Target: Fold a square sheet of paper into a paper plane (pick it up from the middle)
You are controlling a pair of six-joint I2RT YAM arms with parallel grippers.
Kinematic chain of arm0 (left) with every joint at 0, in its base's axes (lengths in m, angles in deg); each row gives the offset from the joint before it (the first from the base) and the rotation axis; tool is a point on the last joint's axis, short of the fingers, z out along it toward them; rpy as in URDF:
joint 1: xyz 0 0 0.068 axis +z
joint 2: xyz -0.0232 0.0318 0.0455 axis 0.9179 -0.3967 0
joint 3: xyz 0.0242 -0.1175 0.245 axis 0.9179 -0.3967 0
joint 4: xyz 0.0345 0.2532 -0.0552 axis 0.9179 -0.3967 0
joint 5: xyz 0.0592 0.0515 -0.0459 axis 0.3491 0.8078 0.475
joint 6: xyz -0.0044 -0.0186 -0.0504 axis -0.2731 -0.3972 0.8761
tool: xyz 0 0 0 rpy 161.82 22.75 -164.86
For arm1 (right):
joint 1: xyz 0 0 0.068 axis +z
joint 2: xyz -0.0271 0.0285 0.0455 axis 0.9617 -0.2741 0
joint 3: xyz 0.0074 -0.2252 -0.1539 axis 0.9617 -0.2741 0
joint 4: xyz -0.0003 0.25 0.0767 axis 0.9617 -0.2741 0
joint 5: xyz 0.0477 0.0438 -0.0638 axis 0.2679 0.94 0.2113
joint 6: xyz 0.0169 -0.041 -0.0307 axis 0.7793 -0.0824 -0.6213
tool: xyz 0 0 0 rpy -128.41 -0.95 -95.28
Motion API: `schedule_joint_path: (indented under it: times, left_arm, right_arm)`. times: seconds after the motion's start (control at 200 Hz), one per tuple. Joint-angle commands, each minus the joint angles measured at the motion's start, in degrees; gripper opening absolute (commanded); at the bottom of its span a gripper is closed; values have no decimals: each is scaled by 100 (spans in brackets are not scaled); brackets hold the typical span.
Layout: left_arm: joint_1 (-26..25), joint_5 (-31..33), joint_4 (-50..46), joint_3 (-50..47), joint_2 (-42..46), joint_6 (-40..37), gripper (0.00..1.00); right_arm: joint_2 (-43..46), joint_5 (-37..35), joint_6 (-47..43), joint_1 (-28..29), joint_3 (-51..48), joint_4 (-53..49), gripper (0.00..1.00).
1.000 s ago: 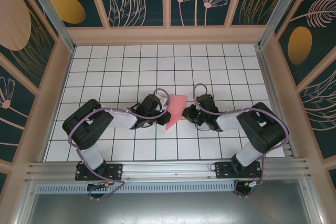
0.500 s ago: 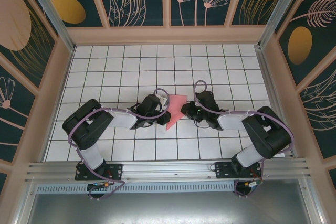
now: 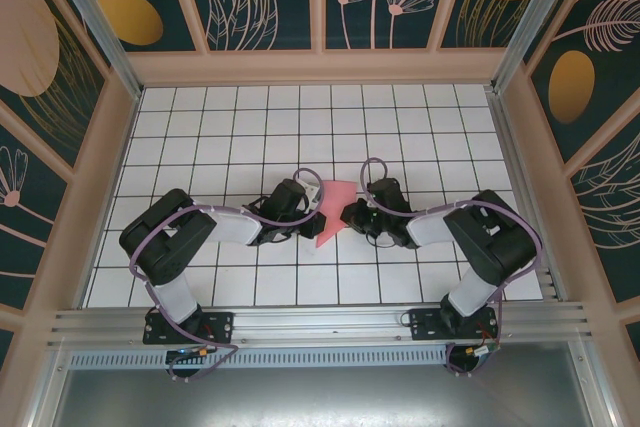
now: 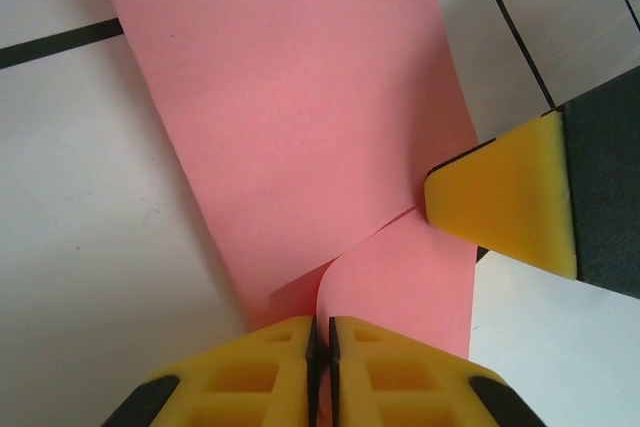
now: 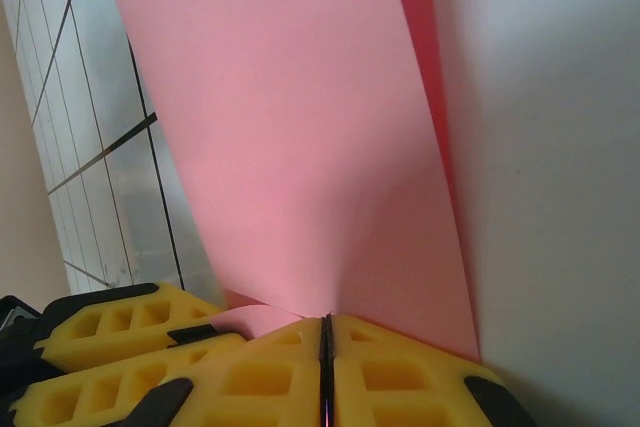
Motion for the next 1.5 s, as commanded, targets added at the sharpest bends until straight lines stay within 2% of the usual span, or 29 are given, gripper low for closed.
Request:
schedule_joint_path:
  times: [0.0,0.225,0.631,0.891,1.046,1.191,1.276,1.376,1.496]
  left_arm:
    - [-50,-22,-420,59,-97,-111,15]
    - [-50,127,-576,223,135,-298,15]
    - [-50,494,-788,274,-80,-384,15]
    - [-46,552,-781,219,-174,-390,20]
    - [-50,926,-853,104,234,-278,25]
    - [-48,1416,-1146,86,997,-190,30]
    - [-45,1474,-1270,83,1366,-118,34]
    - [-49,1078,-1245,79,1698,-56,33]
    - [-49,-210,-877,59,1754,94,30]
  right_arm:
    - [-193,-290,-251,30,63,-354,12]
    - [-217,-412,-452,26,115,-672,12]
    - [-325,-359,-482,30,167,-674,12]
    - [-350,-375,-459,28,169,-698,12]
    - [-380,-386,-429,25,209,-760,12]
    - [-407,-411,-456,29,288,-882,11]
    - [-414,-407,-455,30,309,-892,12]
    - [-413,-446,-462,29,345,-968,11]
    - [-418,-462,-469,25,361,-981,12]
